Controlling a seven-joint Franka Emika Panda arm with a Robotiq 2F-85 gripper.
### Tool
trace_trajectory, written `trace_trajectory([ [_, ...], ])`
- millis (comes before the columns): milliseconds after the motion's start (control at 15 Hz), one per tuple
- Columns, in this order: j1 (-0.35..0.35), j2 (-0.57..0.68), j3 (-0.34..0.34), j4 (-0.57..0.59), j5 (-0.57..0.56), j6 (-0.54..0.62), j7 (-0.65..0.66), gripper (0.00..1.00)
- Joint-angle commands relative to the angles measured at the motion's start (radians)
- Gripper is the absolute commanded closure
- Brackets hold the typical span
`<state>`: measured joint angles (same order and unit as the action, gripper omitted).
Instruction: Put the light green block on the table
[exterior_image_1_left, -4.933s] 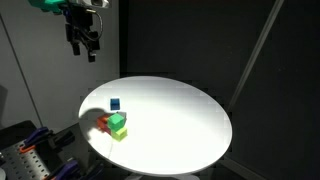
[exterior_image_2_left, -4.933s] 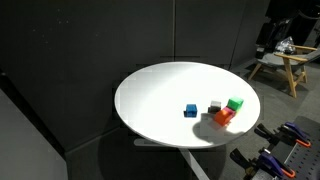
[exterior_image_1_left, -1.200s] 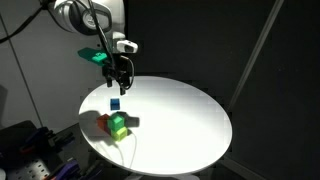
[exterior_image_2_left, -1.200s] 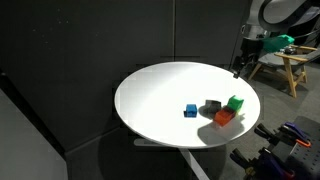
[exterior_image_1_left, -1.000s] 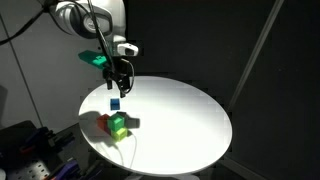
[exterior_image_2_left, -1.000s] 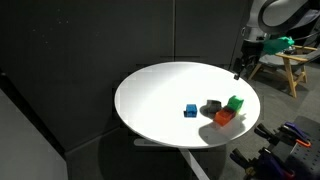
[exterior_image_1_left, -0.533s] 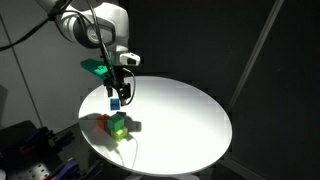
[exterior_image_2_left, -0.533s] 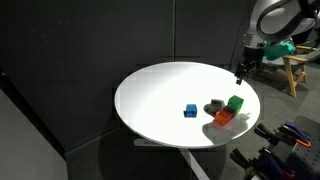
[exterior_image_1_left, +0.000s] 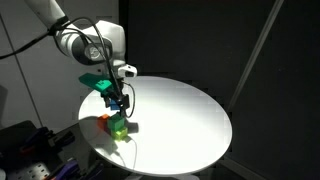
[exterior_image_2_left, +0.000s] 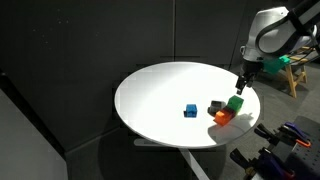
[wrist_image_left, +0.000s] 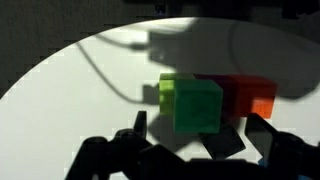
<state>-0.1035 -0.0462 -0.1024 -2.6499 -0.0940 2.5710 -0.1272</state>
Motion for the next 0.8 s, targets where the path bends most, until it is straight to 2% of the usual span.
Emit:
trace_trajectory([
  [0, -0.005, 0.041, -0.004, -0.004, -0.045, 0.069, -0.011, 0.00],
  [733, 0.005, 0.124, -0.001, 0.013, -0.065, 0.147, 0.001, 0.00],
])
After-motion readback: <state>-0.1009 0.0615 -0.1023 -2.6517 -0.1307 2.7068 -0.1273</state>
